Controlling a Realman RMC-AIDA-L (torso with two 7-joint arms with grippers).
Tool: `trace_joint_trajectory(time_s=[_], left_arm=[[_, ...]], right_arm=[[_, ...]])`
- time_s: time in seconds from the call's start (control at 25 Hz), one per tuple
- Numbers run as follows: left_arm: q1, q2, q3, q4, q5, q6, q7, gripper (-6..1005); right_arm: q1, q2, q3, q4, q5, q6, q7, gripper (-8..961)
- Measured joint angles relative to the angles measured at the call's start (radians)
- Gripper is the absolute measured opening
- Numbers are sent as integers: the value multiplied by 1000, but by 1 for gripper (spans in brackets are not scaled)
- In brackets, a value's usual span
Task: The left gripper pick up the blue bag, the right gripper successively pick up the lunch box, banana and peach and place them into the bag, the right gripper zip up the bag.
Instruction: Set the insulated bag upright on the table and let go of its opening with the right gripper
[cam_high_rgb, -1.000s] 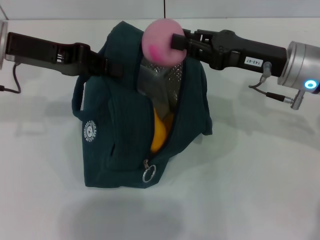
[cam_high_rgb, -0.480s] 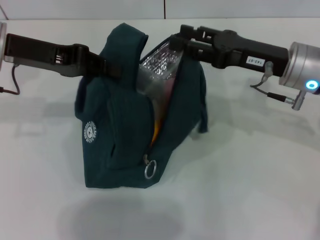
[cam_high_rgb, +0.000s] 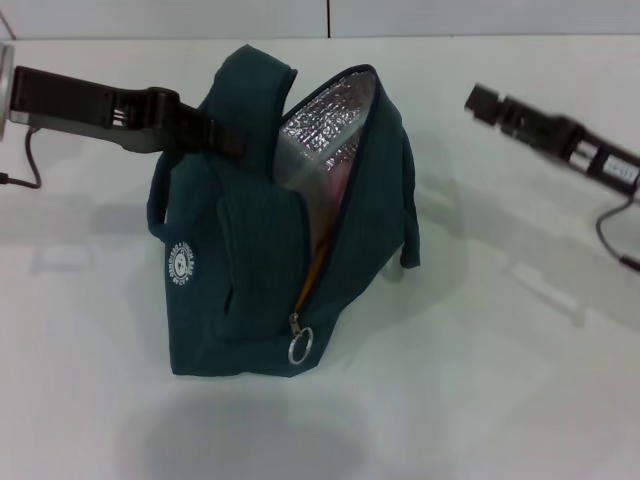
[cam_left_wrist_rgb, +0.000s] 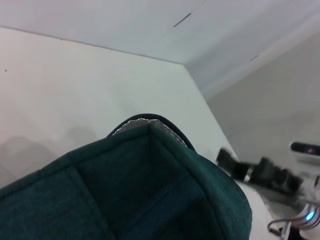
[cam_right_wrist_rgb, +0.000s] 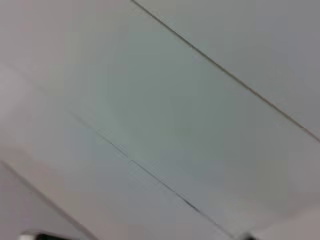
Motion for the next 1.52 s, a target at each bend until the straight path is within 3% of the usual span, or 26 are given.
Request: trace_joint_trajectory(time_s=[0.36, 0.92, 1.12, 1.52], left_arm=[[-3, -6, 8, 0, -10, 1, 6, 35], [-14, -17, 11, 0, -11, 2, 19, 36], [-16, -17, 11, 0, -11, 2, 19, 36], [-17, -18, 11, 0, -10, 2, 20, 37]], right_arm=[[101, 17, -83, 174, -3, 12, 47, 625], [159, 19, -130, 172, 6, 61, 123, 635], [174, 19, -159, 174, 7, 93, 197, 762], [203, 19, -185, 170, 7, 132, 255, 753]])
